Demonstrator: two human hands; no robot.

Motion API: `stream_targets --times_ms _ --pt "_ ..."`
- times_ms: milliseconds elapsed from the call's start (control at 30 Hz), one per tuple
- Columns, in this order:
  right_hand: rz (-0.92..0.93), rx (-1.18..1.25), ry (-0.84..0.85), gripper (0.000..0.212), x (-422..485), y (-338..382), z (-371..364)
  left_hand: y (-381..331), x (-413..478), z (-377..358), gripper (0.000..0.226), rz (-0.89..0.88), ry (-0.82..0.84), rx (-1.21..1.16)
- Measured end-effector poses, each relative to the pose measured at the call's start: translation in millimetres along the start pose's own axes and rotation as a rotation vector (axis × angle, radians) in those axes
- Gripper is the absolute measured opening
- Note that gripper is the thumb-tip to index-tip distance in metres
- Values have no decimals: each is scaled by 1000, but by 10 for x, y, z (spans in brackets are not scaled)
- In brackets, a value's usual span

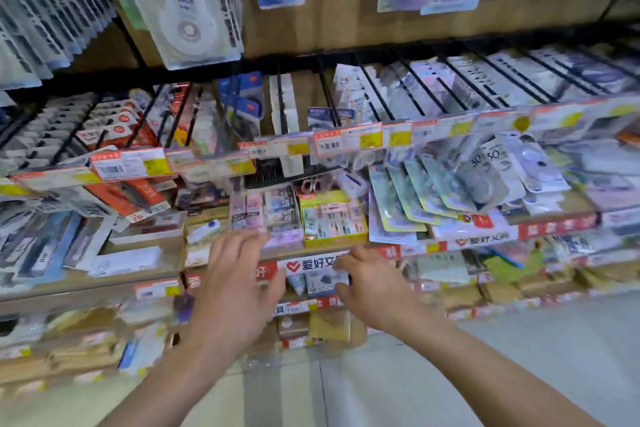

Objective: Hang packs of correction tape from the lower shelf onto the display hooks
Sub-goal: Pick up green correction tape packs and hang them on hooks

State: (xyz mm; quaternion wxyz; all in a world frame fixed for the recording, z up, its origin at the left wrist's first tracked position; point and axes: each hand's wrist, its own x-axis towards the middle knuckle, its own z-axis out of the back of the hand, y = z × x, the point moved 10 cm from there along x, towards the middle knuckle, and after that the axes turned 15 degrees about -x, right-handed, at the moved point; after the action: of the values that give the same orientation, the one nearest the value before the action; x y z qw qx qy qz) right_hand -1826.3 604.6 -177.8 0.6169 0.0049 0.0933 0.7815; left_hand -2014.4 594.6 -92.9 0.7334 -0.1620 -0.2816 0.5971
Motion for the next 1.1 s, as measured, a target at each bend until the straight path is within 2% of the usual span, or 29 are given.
stream_targets --times_ms 167,300,500,767,1100 --pt "-123 -25 276 38 -280 -413 -762 690 -552 -912 48 188 336 89" --pt "-193 -55 382 36 -454 -655 -1076 1071 -839 -1239 53 279 517 219" --pt "-271 -82 355 39 -351 -950 -1061 1006 -442 -1327 46 219 485 238" --pt "-311 -93 295 35 -254 -1074 -703 590 -142 -1354 56 143 587 250" --pt "-409 -69 190 27 -572 -1169 -105 -114 14 -1113 68 85 531 149"
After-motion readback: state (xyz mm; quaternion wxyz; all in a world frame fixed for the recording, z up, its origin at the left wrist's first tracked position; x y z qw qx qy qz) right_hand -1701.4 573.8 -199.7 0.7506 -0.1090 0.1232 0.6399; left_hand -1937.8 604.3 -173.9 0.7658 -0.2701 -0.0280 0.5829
